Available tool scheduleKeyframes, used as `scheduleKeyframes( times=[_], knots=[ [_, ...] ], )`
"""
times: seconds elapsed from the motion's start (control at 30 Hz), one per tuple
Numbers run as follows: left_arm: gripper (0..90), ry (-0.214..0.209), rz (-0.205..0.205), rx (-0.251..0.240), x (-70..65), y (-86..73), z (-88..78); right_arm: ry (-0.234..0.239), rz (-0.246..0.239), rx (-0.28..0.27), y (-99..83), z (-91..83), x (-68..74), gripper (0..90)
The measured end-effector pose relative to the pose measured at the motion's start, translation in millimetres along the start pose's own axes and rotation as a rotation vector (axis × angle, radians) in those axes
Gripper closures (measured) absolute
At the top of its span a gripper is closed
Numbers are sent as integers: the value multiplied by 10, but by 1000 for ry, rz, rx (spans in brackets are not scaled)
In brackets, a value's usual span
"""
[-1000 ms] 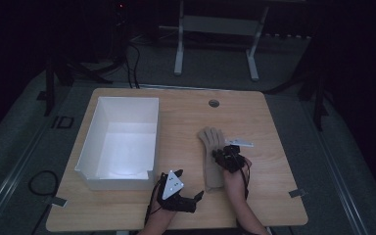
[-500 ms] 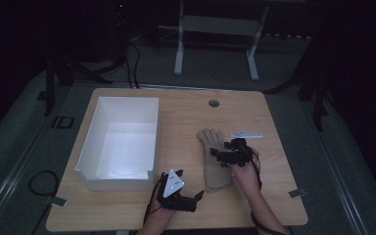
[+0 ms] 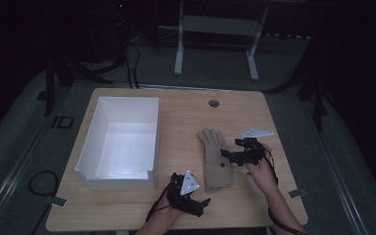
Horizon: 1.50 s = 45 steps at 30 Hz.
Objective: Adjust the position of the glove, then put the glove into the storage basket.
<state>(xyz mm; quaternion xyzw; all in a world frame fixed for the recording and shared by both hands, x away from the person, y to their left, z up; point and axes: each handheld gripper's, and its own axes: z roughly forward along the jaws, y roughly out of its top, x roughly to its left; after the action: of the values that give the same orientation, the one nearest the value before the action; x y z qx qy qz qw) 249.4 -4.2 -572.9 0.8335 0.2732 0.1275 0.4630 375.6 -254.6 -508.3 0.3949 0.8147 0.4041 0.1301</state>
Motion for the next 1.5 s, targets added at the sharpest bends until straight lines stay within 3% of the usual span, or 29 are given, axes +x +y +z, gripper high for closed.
scheduleKeyframes(
  times=[0.2,0.27,0.33,0.37,0.43,0.47,0.53,0.57,0.63,0.73,0.9,1.1,1.2,1.27,1.43,1.5],
  knots=[
    [6,-74,38,34,15,134,68,47,59,20,-79,-53,-168,135],
    [6,-87,49,38,21,191,100,33,61,12,-82,-61,-175,128],
    [6,-106,62,31,28,222,114,52,64,10,-75,-55,-178,101],
    [6,-119,89,35,24,279,148,54,70,1,-59,-46,-178,100],
    [6,-135,123,33,2,364,202,41,60,4,27,6,-194,149],
    [10,-144,133,36,-6,406,229,34,71,4,57,27,-208,177],
    [124,-152,149,50,-9,489,310,25,102,2,142,99,-263,223],
    [143,-166,153,60,-3,510,339,21,119,4,189,159,-304,284],
    [152,-163,164,75,3,554,416,18,152,13,244,263,-359,313],
    [210,-179,164,93,23,585,502,19,183,43,287,446,-421,360],
    [286,-200,159,143,89,553,590,65,263,98,239,722,-501,369],
    [320,-207,125,142,186,497,568,127,336,135,184,847,-548,326],
    [328,-210,118,143,217,481,556,148,348,153,199,852,-555,332],
    [347,-211,116,145,220,475,552,163,330,173,212,861,-535,358],
    [352,-215,129,148,202,453,541,228,275,212,222,899,-450,623],
    [351,-212,137,145,181,439,524,188,213,212,252,876,-373,698]
  ],
)
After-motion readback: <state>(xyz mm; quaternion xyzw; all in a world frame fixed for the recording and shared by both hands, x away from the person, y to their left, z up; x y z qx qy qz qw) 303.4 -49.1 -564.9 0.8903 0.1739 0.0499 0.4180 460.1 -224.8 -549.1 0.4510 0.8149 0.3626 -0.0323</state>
